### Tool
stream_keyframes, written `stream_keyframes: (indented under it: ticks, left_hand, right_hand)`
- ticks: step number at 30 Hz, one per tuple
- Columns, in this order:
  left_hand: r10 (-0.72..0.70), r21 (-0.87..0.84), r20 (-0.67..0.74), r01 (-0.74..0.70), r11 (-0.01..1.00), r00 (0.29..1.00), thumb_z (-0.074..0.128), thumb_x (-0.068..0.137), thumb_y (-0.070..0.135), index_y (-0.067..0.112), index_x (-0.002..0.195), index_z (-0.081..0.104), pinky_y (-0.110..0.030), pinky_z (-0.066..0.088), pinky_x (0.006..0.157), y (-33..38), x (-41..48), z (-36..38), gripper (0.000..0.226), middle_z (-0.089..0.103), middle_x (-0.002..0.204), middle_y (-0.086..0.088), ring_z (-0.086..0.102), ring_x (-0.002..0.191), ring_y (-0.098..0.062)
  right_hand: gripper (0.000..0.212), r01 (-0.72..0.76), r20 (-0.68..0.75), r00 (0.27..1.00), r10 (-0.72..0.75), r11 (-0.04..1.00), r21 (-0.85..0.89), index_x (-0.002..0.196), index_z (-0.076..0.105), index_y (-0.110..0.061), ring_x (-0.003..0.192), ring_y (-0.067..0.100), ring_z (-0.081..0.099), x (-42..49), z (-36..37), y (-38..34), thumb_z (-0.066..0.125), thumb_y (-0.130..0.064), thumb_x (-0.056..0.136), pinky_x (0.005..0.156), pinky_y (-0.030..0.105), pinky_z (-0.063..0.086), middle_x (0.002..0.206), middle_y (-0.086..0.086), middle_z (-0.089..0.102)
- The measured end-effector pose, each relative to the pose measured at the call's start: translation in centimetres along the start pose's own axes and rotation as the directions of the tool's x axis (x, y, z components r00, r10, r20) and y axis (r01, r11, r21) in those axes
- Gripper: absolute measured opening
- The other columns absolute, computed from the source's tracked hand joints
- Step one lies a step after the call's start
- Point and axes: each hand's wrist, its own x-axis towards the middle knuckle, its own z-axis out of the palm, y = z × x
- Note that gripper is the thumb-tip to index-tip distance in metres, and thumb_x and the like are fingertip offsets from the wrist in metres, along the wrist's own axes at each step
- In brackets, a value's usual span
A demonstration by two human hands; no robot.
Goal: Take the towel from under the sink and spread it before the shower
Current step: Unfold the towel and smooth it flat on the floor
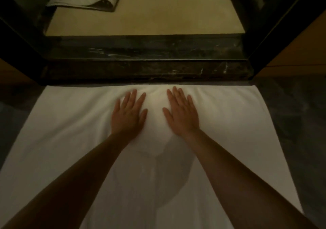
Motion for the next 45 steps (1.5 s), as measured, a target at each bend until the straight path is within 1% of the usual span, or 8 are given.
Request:
stream_keyframes:
  ticks: [16, 24, 31, 33, 36, 39, 42, 45]
  left_hand:
    - [-0.169, 0.003, -0.023, 0.169, 0.986, 0.985, 0.017, 0.098, 0.048, 0.030, 0.150, 0.004, -0.040, 0.001, 0.117, -15.1, -0.6, -2.1, 0.057, 0.001, 0.159, 0.001, -0.002, 0.145, -0.015]
    - [-0.177, -0.018, 0.066, 0.178, 0.984, 0.982, 0.015, 0.100, 0.047, 0.031, 0.150, -0.002, -0.038, 0.001, 0.117, -20.5, -0.6, -3.5, 0.055, -0.005, 0.159, 0.003, -0.005, 0.145, -0.013]
    - [-0.376, -0.023, 0.189, 0.387, 0.922, 0.907, 0.017, 0.099, 0.049, 0.025, 0.150, -0.004, -0.046, 0.001, 0.117, -25.6, -2.0, -4.9, 0.061, -0.007, 0.159, -0.002, -0.004, 0.145, -0.019]
    - [-0.399, -0.004, 0.054, 0.400, 0.916, 0.915, 0.019, 0.100, 0.047, 0.020, 0.151, 0.005, -0.045, 0.003, 0.117, -24.7, -2.3, -5.2, 0.060, 0.004, 0.159, -0.005, 0.004, 0.145, -0.021]
    - [-0.311, -0.061, -0.177, 0.305, 0.951, 0.934, 0.025, 0.101, 0.040, 0.015, 0.149, 0.019, -0.043, 0.009, 0.116, -19.7, -2.2, -5.5, 0.054, 0.018, 0.156, -0.008, 0.014, 0.144, -0.022]
    - [-0.093, -0.066, -0.096, 0.087, 0.994, 0.991, 0.034, 0.100, 0.034, 0.013, 0.147, 0.026, -0.043, 0.012, 0.116, -11.7, -1.6, -4.4, 0.053, 0.025, 0.154, -0.012, 0.022, 0.142, -0.024]
    - [0.137, -0.099, -0.013, -0.137, 0.986, 0.991, 0.029, 0.095, 0.041, 0.017, 0.147, 0.029, -0.039, 0.010, 0.115, -3.1, -1.1, -2.3, 0.057, 0.026, 0.154, -0.009, 0.022, 0.143, -0.023]
    - [0.219, -0.046, 0.027, -0.218, 0.975, 0.975, 0.023, 0.098, 0.047, 0.024, 0.149, 0.021, -0.039, 0.004, 0.116, 3.7, 0.0, -0.5, 0.057, 0.016, 0.158, -0.003, 0.012, 0.145, -0.019]
  right_hand:
    - [0.064, 0.016, -0.016, 1.000, -0.017, 0.998, -0.056, 0.152, 0.010, -0.021, 0.147, 0.017, 0.002, 0.7, 0.1, 1.2, 0.019, -0.047, 0.094, 0.119, 0.039, 0.004, 0.160, 0.002, 0.007]
    - [0.065, 0.012, -0.020, 1.000, -0.013, 0.999, -0.043, 0.152, 0.013, -0.021, 0.147, 0.017, 0.003, 0.7, 0.0, 1.0, 0.020, -0.047, 0.093, 0.119, 0.039, 0.005, 0.160, 0.003, 0.009]
    - [0.065, 0.021, -0.022, 1.000, -0.022, 0.999, -0.031, 0.151, 0.014, -0.019, 0.147, 0.018, 0.004, 0.6, -0.3, 0.9, 0.021, -0.046, 0.093, 0.119, 0.039, 0.005, 0.160, 0.004, 0.010]
    - [0.065, 0.018, -0.019, 1.000, -0.019, 0.999, -0.029, 0.152, 0.014, -0.020, 0.147, 0.018, 0.004, 0.6, -0.2, 1.0, 0.022, -0.046, 0.092, 0.119, 0.039, 0.005, 0.160, 0.003, 0.010]
    - [0.063, 0.016, -0.020, 1.000, -0.017, 0.999, -0.036, 0.152, 0.013, -0.021, 0.147, 0.017, 0.004, 0.7, 0.0, 1.1, 0.025, -0.045, 0.095, 0.119, 0.038, 0.003, 0.160, 0.003, 0.010]
    - [0.062, 0.003, -0.019, 1.000, -0.003, 1.000, -0.031, 0.151, 0.013, -0.022, 0.147, 0.017, 0.004, 0.7, 0.0, 1.1, 0.031, -0.043, 0.096, 0.119, 0.039, 0.005, 0.160, 0.001, 0.010]
    - [0.063, -0.005, -0.003, 1.000, 0.004, 1.000, -0.030, 0.152, 0.012, -0.023, 0.147, 0.015, 0.002, 0.6, -0.4, 0.9, 0.032, -0.043, 0.096, 0.119, 0.038, 0.003, 0.160, 0.000, 0.008]
    - [0.061, -0.007, 0.027, 1.000, 0.009, 0.998, -0.064, 0.152, 0.007, -0.023, 0.147, 0.014, -0.002, 0.7, -0.5, 0.8, 0.028, -0.042, 0.097, 0.119, 0.037, -0.001, 0.160, 0.000, 0.003]
